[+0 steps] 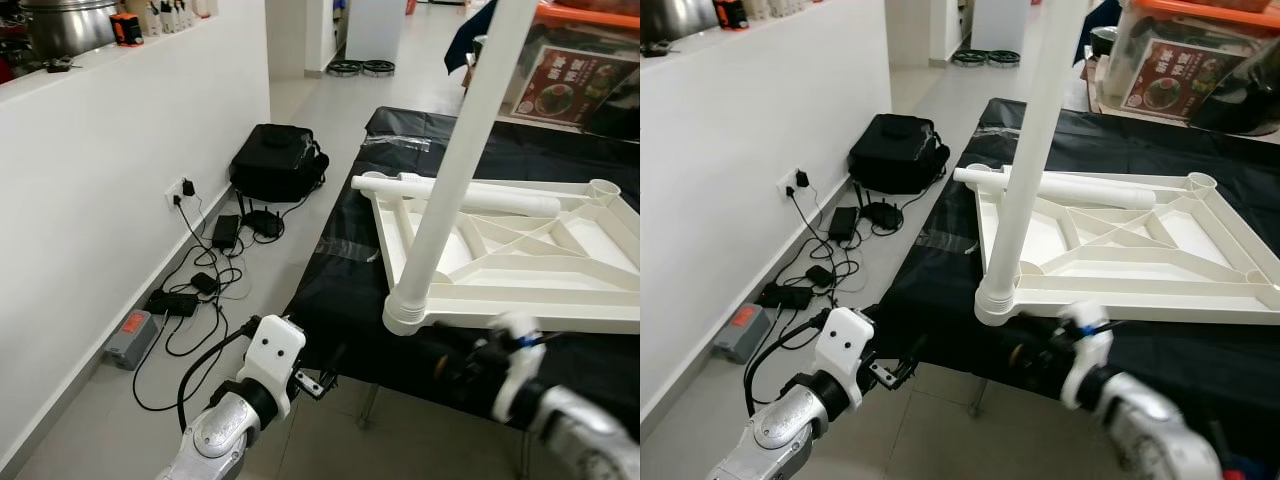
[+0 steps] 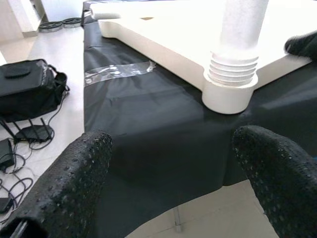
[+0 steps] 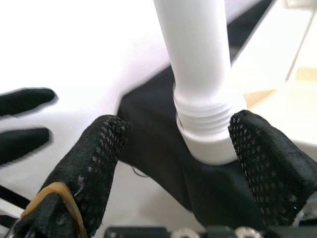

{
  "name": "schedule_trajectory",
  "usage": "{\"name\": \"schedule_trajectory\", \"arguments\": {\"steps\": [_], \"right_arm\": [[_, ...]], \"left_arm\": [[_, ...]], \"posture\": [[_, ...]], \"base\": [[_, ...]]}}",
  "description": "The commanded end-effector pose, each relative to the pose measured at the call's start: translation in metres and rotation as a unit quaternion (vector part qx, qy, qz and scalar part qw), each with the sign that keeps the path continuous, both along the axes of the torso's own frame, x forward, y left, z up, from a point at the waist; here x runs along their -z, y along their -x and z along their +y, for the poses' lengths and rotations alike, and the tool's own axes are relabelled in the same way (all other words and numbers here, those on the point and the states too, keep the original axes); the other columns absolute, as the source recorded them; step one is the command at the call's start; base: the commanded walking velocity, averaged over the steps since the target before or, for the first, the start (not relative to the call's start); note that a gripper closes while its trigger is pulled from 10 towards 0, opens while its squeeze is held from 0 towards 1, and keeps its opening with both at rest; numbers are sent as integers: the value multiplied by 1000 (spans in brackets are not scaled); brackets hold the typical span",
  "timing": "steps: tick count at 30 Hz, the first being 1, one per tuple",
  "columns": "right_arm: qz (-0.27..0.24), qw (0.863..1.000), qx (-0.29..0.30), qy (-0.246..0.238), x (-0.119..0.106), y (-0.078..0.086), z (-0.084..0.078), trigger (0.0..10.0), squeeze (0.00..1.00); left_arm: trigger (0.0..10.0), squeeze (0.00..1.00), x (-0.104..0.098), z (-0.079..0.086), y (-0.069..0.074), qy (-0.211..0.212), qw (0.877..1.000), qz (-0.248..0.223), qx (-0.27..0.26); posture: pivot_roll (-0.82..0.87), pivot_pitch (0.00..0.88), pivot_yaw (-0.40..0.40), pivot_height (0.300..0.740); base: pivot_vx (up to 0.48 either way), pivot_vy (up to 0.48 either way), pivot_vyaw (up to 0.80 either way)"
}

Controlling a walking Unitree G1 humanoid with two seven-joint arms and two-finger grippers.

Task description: Building children table

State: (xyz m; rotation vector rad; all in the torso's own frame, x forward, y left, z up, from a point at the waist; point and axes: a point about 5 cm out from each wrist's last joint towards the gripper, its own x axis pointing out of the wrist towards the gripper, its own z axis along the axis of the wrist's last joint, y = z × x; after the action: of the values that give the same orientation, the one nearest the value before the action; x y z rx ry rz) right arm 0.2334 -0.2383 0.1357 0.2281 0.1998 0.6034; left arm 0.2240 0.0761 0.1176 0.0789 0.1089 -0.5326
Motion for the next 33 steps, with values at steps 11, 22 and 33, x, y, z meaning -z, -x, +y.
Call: {"name": "schedule_trajectory", "arguments": {"steps": [11,22,33], "right_arm": [[-70,989,-110,-70,-67,3,-49,10000,0],[-164,980,-101,40,-129,-73,-33,10000,1000],[-157,976,-146,40,-130,-85,-29,10000,0]], "left_arm": [[10000,0,4,0,1,2,1000,12,-1],[10000,0,2,1,2,1,1000,6,-1],[10000,0,0,0,6,3,1000,4,-1]], "posture": [[110,79,-42,740],[126,92,-47,740],[128,99,-59,740]], "base": [[0,0,0],[0,0,0],[0,0,0]]}}
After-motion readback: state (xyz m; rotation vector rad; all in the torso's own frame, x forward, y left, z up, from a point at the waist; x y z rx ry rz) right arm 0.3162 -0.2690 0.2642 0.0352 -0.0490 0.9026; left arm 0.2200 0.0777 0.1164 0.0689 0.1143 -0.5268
